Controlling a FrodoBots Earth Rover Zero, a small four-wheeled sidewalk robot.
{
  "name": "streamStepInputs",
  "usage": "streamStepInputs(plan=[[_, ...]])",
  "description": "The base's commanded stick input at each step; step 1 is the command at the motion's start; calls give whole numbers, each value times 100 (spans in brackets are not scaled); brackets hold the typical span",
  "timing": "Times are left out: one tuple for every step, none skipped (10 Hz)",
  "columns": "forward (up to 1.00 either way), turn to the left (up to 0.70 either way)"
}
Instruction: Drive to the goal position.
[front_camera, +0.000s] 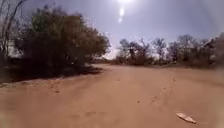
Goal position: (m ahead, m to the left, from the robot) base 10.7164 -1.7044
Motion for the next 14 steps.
streamStepInputs(plan=[[85, 0], [85, 0], [85, 0], [85, 0], [85, 0], [85, 0], [85, 0], [85, 0], [85, 0], [85, 0], [85, 0], [85, 0], [85, 0], [85, 0]])
